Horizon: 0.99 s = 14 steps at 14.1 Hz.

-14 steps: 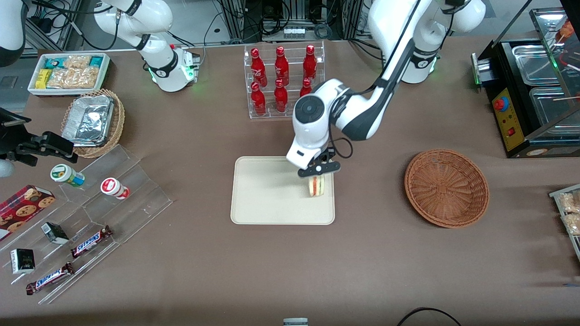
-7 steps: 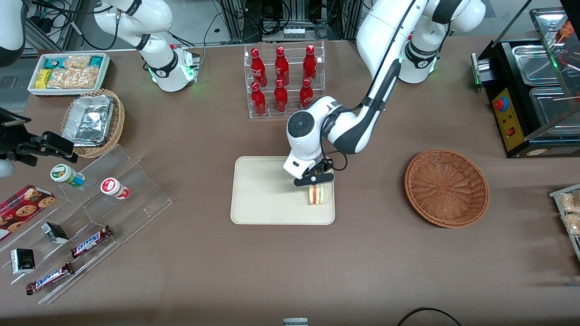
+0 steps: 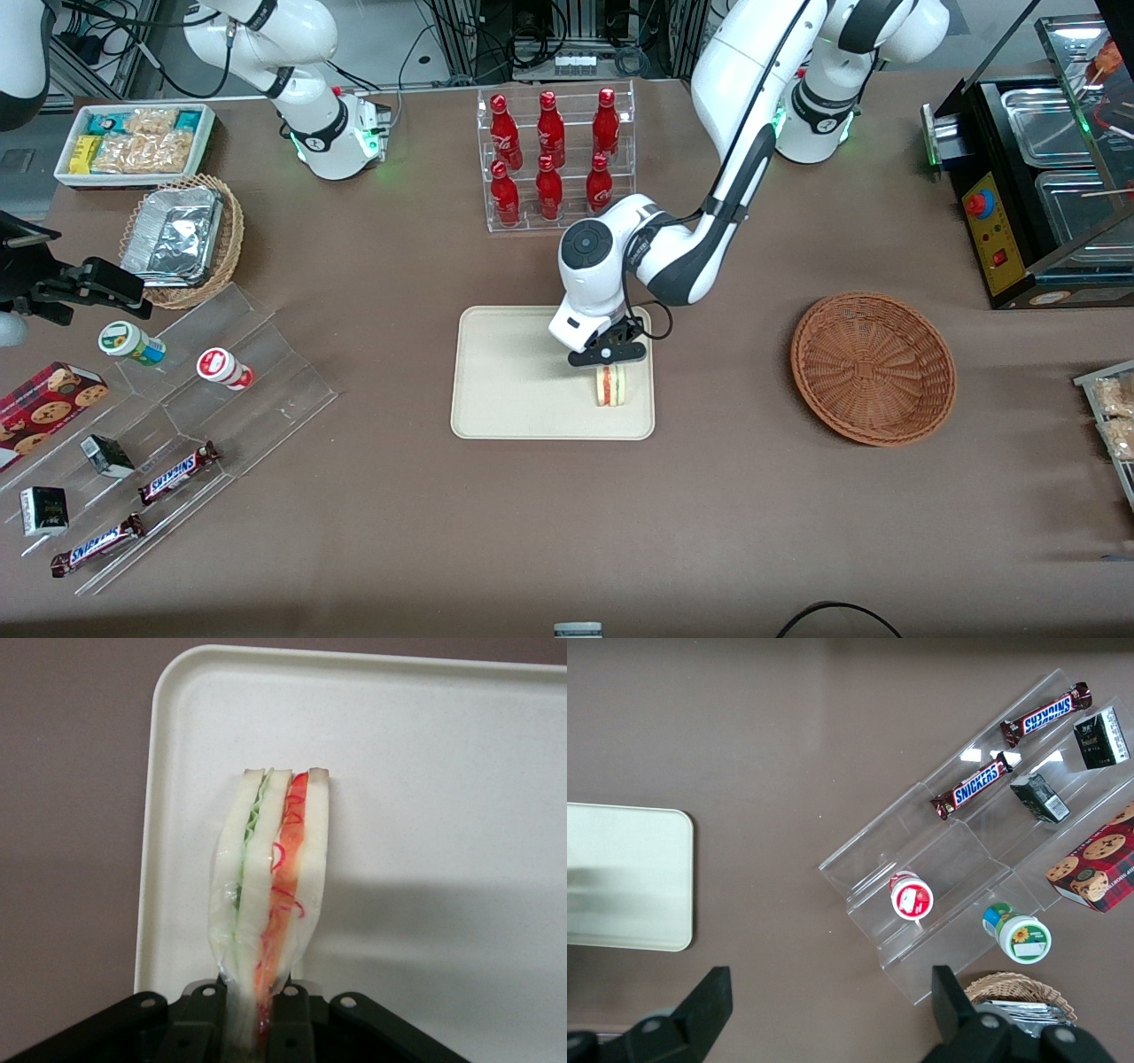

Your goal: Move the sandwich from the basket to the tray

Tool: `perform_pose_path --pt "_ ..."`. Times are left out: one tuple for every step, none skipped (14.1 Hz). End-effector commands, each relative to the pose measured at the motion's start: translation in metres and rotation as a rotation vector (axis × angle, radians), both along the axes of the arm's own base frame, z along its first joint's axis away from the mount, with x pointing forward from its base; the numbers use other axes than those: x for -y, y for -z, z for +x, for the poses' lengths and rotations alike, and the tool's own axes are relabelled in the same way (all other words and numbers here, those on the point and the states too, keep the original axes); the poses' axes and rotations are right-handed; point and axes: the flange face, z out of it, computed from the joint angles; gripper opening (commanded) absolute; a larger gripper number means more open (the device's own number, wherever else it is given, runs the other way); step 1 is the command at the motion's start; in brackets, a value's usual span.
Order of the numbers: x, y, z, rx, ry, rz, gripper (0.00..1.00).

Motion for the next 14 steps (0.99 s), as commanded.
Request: perform_pose_path --pt "0.008 0.003 0.001 0.021 0.024 0.006 1.00" --pt "0.008 0.002 0.001 0.022 0.022 0.004 1.00" --pt "0.008 0.001 0.002 0.022 0.020 0.004 1.00" --pt "0.006 -0.001 0.004 0.024 0.016 0.004 1.00" --pt "0.007 -0.006 0.004 0.027 0.011 0.002 1.00" --pt "0.006 -0.015 0.005 0.037 0.005 -0.007 1.00" --pt "0.005 -0.021 0.008 0.043 -0.003 -0.012 1.00" --pt "0.004 -0.025 0.009 0.046 -0.007 -0.016 1.00" --pt "0.003 -0.036 0.009 0.046 -0.008 -0.014 1.00" --pt "-0.001 -0.045 0.007 0.022 -0.022 0.012 1.00" --pt "-0.003 -0.060 0.002 0.000 -0.033 0.030 1.00" --pt "-0.007 -0.078 -0.001 -0.010 -0.055 0.043 1.00" --pt "-0.011 -0.097 -0.002 -0.009 -0.090 0.047 1.00" --pt "-0.018 -0.118 -0.002 -0.003 -0.135 0.046 1.00"
